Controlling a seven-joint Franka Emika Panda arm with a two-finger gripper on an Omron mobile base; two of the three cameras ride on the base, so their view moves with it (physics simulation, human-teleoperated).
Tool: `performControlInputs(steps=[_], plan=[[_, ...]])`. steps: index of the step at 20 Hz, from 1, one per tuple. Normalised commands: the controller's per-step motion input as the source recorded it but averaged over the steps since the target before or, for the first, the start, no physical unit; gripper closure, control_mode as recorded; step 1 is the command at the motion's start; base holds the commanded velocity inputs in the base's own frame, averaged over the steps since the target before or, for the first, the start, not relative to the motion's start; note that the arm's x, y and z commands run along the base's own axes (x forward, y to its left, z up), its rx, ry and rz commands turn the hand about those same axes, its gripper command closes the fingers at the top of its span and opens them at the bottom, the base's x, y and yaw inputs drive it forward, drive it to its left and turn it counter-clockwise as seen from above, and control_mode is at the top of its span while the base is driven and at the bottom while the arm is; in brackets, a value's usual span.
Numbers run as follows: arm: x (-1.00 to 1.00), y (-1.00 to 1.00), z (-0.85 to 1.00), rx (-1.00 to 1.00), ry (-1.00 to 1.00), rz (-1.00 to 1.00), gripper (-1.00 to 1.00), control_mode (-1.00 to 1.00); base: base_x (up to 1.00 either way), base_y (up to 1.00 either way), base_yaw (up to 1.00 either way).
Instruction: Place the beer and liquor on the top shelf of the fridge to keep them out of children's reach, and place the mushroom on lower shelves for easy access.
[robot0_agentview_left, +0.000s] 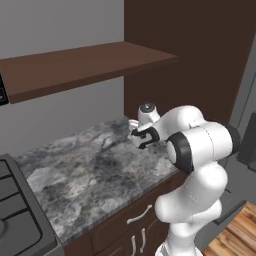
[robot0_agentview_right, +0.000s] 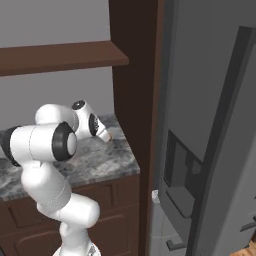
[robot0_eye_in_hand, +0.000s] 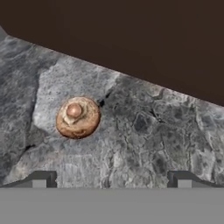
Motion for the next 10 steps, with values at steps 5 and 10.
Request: performControlInputs(steps=[5, 10], plan=[[0.34, 0.02, -0.22, 0.00, 0.00, -0.02, -1.00, -1.00, 0.00, 0.00, 0.00], [0.31, 0.03, -0.25, 0.00, 0.00, -0.01, -1.00, -1.00, 0.00, 0.00, 0.00]])
